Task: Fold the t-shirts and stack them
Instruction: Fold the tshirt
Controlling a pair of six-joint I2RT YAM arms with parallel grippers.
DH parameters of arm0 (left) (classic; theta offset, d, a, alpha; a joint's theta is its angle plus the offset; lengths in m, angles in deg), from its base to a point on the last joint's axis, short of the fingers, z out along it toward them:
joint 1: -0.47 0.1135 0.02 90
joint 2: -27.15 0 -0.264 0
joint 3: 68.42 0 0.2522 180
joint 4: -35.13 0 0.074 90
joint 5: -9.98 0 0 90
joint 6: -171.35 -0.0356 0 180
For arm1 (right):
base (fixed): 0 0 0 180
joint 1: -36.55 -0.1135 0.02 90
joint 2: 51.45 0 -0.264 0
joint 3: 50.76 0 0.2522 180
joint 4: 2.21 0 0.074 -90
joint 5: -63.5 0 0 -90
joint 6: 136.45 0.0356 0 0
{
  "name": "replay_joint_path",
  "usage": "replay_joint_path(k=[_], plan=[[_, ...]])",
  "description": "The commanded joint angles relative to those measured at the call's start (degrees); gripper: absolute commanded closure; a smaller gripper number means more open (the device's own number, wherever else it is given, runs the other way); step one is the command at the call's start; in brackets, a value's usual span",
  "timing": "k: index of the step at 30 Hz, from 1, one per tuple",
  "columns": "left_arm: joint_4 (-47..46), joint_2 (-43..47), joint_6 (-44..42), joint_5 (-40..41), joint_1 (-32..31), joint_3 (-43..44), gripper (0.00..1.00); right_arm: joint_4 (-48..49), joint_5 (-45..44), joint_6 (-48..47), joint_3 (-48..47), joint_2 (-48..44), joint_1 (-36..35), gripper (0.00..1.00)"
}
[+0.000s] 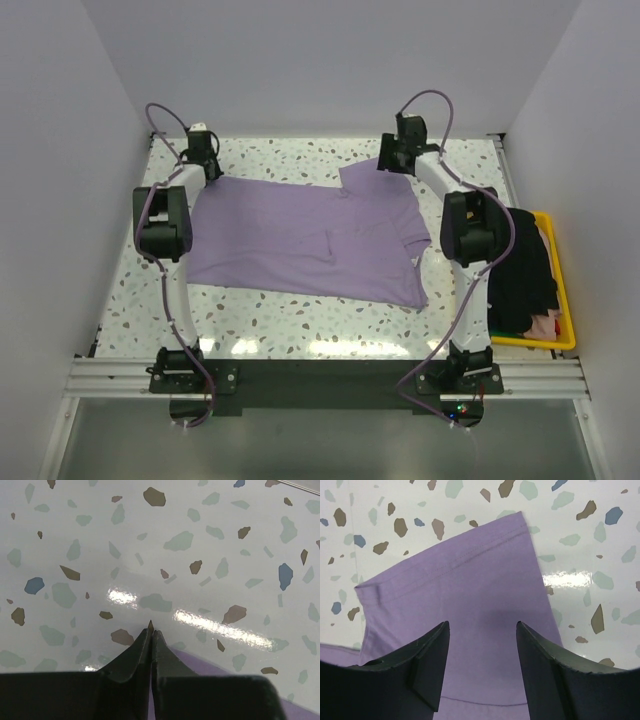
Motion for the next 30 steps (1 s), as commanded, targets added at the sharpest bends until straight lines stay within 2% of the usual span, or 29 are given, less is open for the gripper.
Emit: replay_joint_path(k=[1,2,13,18,24,27,28,30], plan=[[-2.5,0.7,0.3,0.3,-0.4,-0.1,0.96,-1.4,-3.1,-2.2,-5.3,1.8,0.6,0.4],[-2.6,0.8,0.4,0.2,-0.3,-0.2,1.0,-1.7,-3.3,-2.2,-6.2,3.2,1.0,0.4],[-4.0,1.8,0.3,0.5,-0.3,-1.7,1.0,-7.5,-5.9,-3.4,-22.3,14.5,1.6,0.38],[-4.4,2.1,0.3,0.4,-0.4,-2.1,1.0,-9.6,-6.8,-2.5,-25.1,17.2,1.2,0.39],[-4.9,2.2,0.8,-0.1,-0.3,-2.9,1.0,-11.5,-8.7,-2.4,-24.7,17.1,-0.6,0.52],[-5.1,2.7,0.7,-0.1,-0.3,-3.3,1.0,-11.9,-8.9,-1.6,-23.7,16.2,-0.6,0.64],[-5.1,3.1,0.7,0.0,-0.3,-3.7,1.0,-12.0,-9.0,-1.0,-23.3,15.9,-0.7,0.73],[-5.1,3.4,0.7,0.0,-0.3,-3.9,1.0,-11.5,-9.3,-0.9,-22.6,15.0,-0.7,0.8]])
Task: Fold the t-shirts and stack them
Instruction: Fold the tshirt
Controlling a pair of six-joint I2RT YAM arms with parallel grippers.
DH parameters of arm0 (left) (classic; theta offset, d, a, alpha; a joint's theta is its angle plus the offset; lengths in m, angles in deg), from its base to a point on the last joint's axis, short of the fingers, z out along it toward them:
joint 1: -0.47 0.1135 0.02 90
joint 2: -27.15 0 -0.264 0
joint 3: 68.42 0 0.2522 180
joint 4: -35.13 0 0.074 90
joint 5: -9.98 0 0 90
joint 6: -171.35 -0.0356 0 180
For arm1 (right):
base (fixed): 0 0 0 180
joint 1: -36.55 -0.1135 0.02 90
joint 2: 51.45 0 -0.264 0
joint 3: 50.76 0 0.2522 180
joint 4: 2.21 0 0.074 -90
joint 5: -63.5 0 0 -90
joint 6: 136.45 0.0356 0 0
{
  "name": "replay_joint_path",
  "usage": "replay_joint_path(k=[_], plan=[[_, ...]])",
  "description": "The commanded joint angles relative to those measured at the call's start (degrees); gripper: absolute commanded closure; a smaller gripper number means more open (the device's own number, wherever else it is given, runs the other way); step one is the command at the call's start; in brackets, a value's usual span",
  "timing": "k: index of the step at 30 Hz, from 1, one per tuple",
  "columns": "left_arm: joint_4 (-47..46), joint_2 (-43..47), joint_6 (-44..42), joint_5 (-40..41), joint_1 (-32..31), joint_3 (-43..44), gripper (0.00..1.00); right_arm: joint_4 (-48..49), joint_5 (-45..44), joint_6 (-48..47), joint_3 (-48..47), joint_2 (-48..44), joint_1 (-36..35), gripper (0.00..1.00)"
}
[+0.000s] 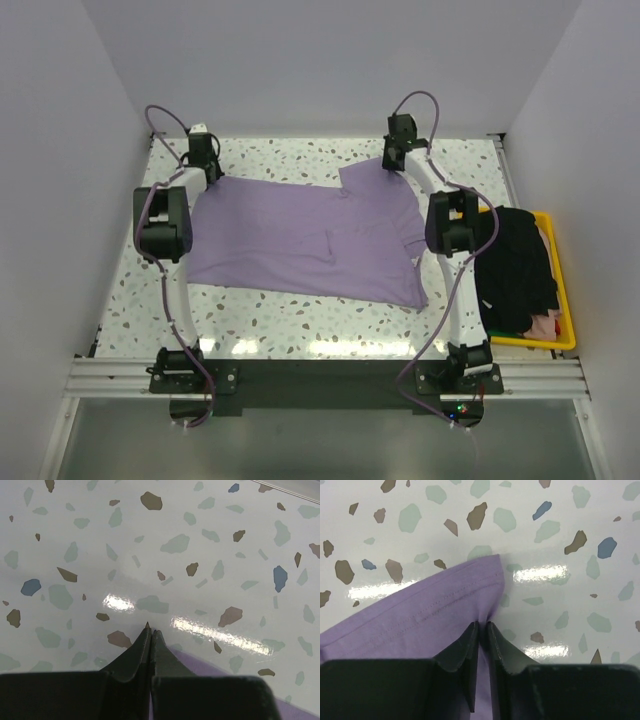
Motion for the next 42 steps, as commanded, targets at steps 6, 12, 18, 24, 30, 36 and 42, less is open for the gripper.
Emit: replay_joint_path(k=[6,12,18,24,30,36,42], plan=[[-3.1,4.3,0.2,0.8,0.0,-1.2,1.0,-0.6,-3.5,0.4,-0.5,-4.8,-0.4,0.98],[-3.7,4.8,0.2,1.0,0.4,0.3,1.0,3.6,-3.5,0.3,1.4,-8.6,-0.5,1.0],[-3.5,5.4,0.9,0.0,1.1,2.0,1.0,6.2,-3.4,-0.1,3.9,-13.6,-0.4,1.0],[-2.9,6.0,1.9,-0.8,1.8,2.6,1.0,6.8,-3.9,-0.2,8.1,-17.8,-0.3,1.0],[-1.8,7.6,2.9,-1.5,2.4,2.4,1.0,9.2,-3.4,1.1,17.2,-24.2,-0.1,1.0],[-1.8,12.0,4.4,-1.8,3.0,-1.0,1.0,9.8,-2.1,2.9,24.4,-30.6,-0.2,1.0],[1.6,15.9,6.2,-0.9,3.6,-5.0,1.0,11.3,-0.4,5.9,35.3,-38.1,-0.3,1.0]])
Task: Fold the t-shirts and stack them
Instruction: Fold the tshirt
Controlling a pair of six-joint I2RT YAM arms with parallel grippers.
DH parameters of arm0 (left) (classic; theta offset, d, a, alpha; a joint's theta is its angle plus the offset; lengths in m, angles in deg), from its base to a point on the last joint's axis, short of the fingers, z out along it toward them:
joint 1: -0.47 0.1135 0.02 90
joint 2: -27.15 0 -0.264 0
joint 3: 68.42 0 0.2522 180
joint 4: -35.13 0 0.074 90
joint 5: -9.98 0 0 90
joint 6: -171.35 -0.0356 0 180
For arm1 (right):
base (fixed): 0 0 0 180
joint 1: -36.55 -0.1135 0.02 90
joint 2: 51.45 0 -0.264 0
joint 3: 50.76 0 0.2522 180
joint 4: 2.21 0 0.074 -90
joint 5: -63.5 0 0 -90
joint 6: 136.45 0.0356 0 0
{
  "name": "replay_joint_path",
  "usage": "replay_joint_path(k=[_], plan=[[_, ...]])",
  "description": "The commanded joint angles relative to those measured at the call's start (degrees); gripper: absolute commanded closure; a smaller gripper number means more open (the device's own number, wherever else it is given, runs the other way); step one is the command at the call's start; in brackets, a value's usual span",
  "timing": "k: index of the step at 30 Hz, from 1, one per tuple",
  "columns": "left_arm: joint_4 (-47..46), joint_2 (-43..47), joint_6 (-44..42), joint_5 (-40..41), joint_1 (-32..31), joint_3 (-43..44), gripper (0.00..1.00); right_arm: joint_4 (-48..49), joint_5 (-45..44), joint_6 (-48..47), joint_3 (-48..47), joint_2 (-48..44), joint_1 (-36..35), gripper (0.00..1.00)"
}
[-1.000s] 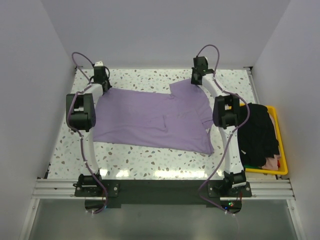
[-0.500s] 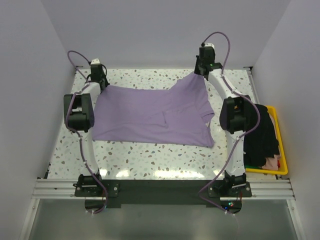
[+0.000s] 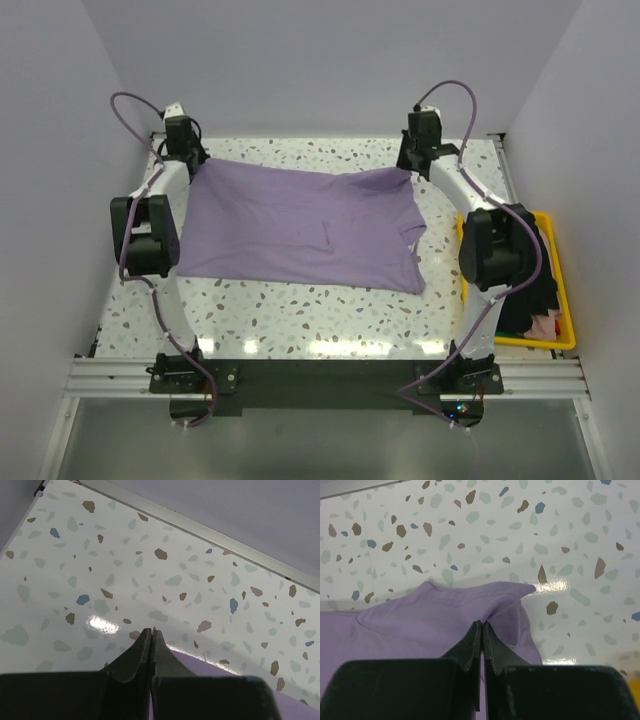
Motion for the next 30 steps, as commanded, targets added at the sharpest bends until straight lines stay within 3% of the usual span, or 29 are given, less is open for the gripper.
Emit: replay_joint_path(k=[1,14,30], plan=[[0.8,5.0,1.9,0.8,1.2,-2.5,1.0,3.7,0.9,3.1,5.2,-8.9,0.2,1.0],[5.9,12.5,6.3,3.3,2.3,-13.3,1.0,6.1,4.9,9.4,29.3,-23.5,-1.5,1.0],[11.6,18.0,9.1,6.9,4.4,-20.2,1.0,5.3,5.9,11.6,42.9,-35.9,-2.5,1.0]])
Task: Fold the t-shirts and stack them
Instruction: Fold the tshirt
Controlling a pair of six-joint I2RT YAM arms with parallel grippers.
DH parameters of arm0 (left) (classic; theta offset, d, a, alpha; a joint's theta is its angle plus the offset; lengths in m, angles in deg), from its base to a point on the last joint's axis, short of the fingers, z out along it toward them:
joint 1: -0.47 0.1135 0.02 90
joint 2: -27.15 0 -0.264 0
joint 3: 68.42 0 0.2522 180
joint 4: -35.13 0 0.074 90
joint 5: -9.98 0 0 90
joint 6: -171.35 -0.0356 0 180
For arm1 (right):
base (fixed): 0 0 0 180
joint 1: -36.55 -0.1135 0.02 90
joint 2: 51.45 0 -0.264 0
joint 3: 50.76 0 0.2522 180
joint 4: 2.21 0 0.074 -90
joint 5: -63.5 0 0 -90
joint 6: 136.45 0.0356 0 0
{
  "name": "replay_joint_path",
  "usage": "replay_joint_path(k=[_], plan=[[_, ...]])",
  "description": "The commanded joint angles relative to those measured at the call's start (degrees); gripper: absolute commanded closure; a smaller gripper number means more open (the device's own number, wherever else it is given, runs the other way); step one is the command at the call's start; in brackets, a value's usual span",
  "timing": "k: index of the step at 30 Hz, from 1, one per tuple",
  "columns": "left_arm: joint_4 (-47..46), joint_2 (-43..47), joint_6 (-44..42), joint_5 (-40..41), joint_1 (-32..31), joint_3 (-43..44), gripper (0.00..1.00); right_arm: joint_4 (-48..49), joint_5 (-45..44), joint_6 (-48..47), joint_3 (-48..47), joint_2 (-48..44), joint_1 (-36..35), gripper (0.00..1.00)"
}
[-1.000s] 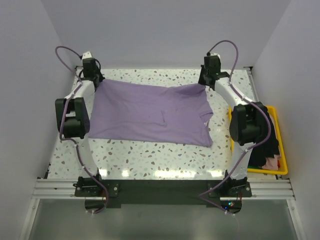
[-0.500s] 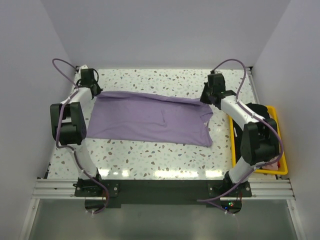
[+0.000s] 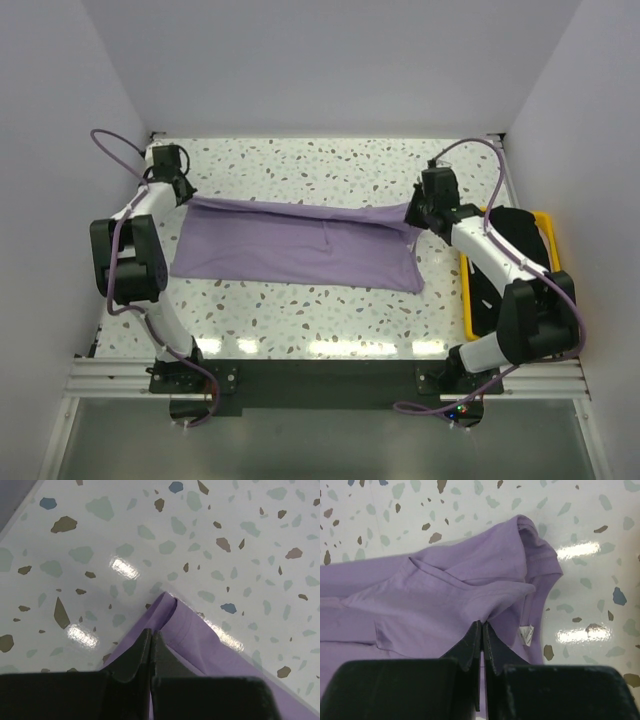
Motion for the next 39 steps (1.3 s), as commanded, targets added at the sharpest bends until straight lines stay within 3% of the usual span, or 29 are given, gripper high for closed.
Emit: replay_joint_path(k=[1,28,31,35,38,39], plan=[[1.1,2.3,1.4,2.6,0.9,-0.7,1.0,1.7,1.4,1.3,2.4,-2.8,-0.3,1.0],[2.1,5.2,6.0,4.9,2.0,-7.5,0.99,3.9,2.7,2.5,12.6,-5.2,-0.7,1.0],[1.9,5.3,6.5,4.4,2.1,-8.7,0.93,4.2,3.0,2.7,13.0,-4.9,-0.7,1.0],[0.9,6.8,7.1,3.5,2.4,-10.2,0.75,3.8,3.0,2.8,13.1,-4.3,-0.6,1.0],[0.7,8.7,6.9,2.8,2.6,-10.5,0.63,3.2,3.7,2.7,12.9,-4.7,-0.6,0.88],[0.7,9.3,6.8,2.6,2.6,-10.5,0.59,2.9,3.9,2.5,12.8,-5.3,-0.6,0.79]])
